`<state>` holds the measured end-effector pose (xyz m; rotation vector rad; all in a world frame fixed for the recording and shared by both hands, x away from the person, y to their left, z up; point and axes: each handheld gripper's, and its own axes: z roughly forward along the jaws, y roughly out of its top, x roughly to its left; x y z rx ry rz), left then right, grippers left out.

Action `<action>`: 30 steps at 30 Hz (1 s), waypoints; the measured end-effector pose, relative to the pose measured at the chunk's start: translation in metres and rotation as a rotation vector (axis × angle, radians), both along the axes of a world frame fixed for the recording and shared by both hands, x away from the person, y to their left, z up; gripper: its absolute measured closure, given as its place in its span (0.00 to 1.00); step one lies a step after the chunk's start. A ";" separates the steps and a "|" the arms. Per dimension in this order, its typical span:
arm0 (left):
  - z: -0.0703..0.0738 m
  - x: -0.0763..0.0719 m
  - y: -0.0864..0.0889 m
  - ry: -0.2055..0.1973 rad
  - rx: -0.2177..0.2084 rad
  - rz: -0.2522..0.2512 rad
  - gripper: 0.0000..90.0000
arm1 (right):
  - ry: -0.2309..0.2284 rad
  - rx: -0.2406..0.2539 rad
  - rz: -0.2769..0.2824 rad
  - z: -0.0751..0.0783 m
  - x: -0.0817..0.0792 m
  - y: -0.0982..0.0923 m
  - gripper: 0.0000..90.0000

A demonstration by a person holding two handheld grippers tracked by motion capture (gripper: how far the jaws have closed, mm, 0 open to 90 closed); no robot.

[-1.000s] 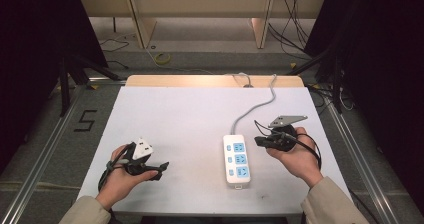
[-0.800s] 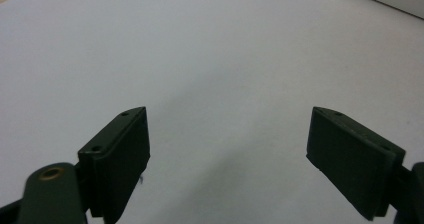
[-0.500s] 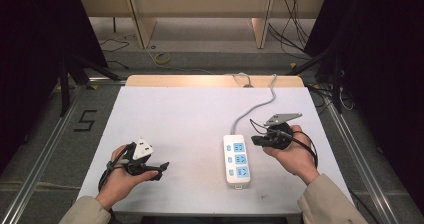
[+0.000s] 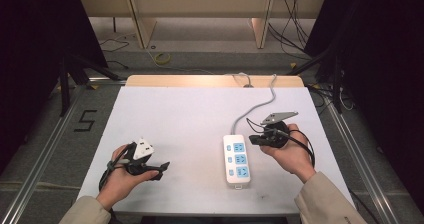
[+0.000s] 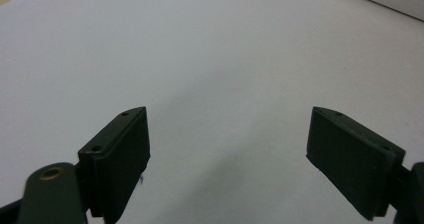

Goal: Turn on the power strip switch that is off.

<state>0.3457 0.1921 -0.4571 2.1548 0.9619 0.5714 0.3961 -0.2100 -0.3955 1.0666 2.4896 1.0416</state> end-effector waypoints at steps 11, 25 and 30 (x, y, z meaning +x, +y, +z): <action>0.000 0.000 0.000 0.000 -0.005 0.002 0.19 | 0.005 -0.004 0.011 0.001 0.004 0.009 1.00; 0.000 0.000 -0.001 -0.002 -0.005 0.002 0.19 | 0.020 -0.015 0.020 -0.001 0.010 0.018 1.00; 0.000 0.000 -0.001 -0.003 -0.005 0.002 0.19 | 0.027 -0.026 0.033 -0.002 0.012 0.024 1.00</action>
